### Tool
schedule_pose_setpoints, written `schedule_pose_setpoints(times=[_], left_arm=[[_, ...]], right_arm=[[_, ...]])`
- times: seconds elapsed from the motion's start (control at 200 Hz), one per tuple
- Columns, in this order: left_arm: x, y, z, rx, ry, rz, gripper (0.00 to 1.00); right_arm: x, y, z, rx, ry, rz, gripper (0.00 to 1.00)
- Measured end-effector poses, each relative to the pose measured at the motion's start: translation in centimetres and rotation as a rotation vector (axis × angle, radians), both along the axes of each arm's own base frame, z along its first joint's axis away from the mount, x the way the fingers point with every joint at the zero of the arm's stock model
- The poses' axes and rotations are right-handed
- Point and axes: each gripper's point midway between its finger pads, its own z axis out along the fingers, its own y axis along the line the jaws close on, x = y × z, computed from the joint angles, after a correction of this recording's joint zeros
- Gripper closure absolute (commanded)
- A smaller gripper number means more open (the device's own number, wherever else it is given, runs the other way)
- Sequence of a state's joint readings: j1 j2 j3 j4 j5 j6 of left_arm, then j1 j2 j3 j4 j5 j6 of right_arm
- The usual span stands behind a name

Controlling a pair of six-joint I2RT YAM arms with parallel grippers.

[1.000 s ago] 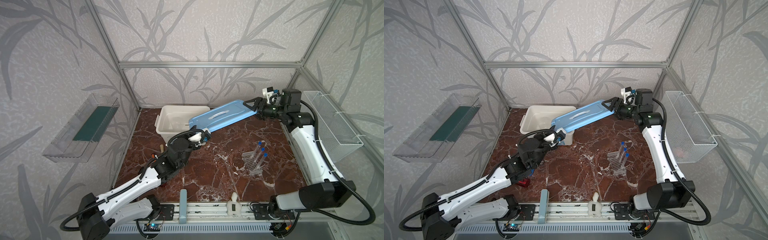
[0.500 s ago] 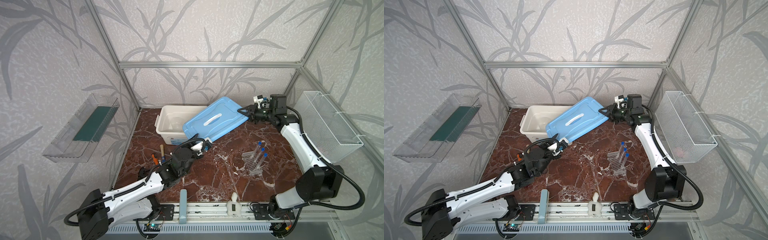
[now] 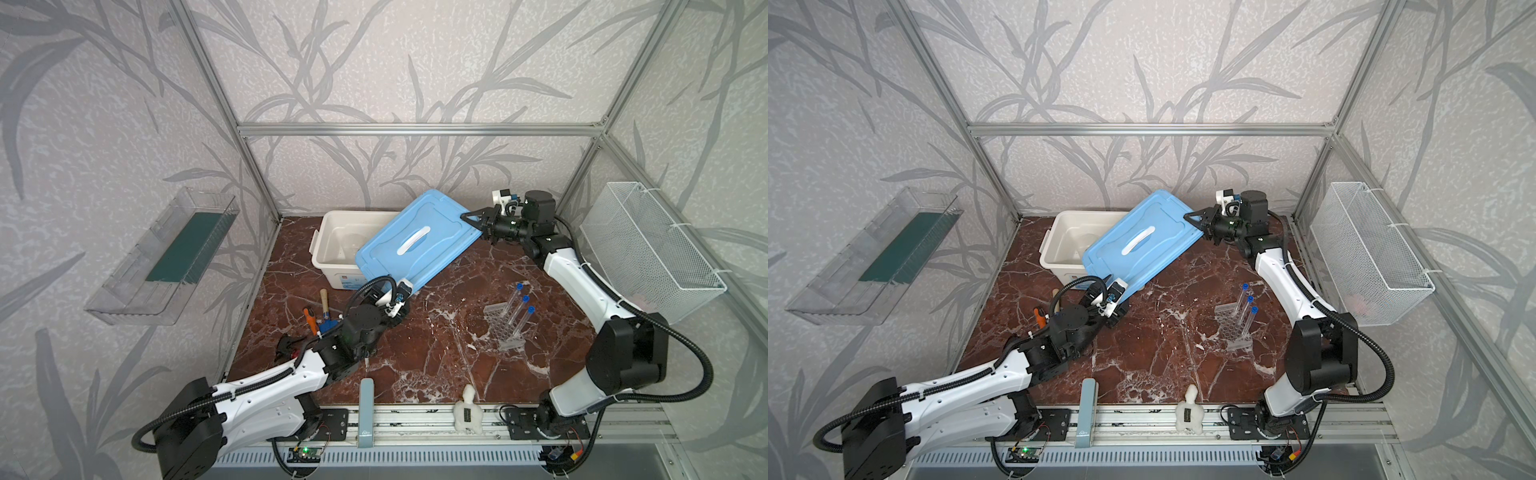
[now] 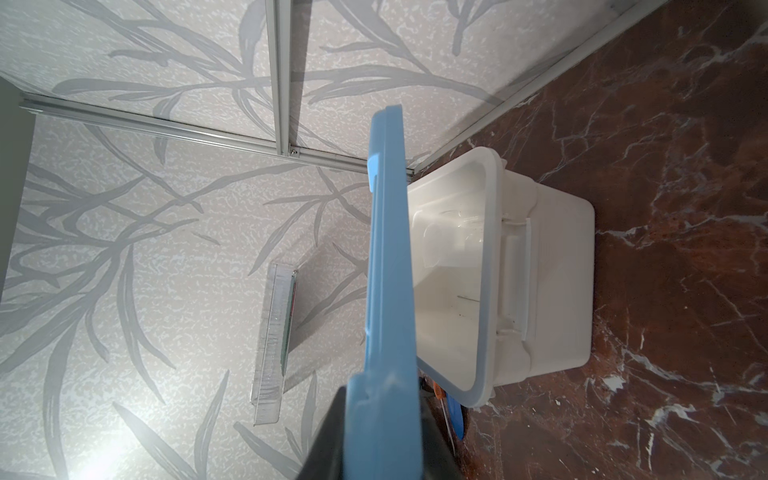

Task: Organize the chemistry lab equipment
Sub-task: 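Swing the upright blue lid over the white bin with both grippers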

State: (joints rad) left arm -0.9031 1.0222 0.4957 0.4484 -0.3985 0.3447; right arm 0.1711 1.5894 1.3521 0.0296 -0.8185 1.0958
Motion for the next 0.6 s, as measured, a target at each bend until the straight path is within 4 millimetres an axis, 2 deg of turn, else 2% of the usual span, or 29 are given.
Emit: schedule_pose_setpoints(times=[0.21,0.29,0.465,0.6], left_arm=[[-0.6,0.4,-1.2,-0.077,0.047,0.001,0.15],[-0.8,0.8,-1.6,-0.087,0.060,0.007,0.13],[-1.3,1.5,-0.5,-0.131,0.047,0.010,0.09],[-1.7,2.2,0.4,-0.206,0.069,0.016,0.02]], right_arm=[[0.6,1.0,1.6,0.054,-0.074,-0.007,0.97],[1.1,1.1,1.8,0.067,-0.089,-0.020,0.98],[1.8,0.8,2.4,0.080,-0.110,-0.059,0.99],[2.3,0.7,3.0,0.089,-0.144,-0.093,0.99]])
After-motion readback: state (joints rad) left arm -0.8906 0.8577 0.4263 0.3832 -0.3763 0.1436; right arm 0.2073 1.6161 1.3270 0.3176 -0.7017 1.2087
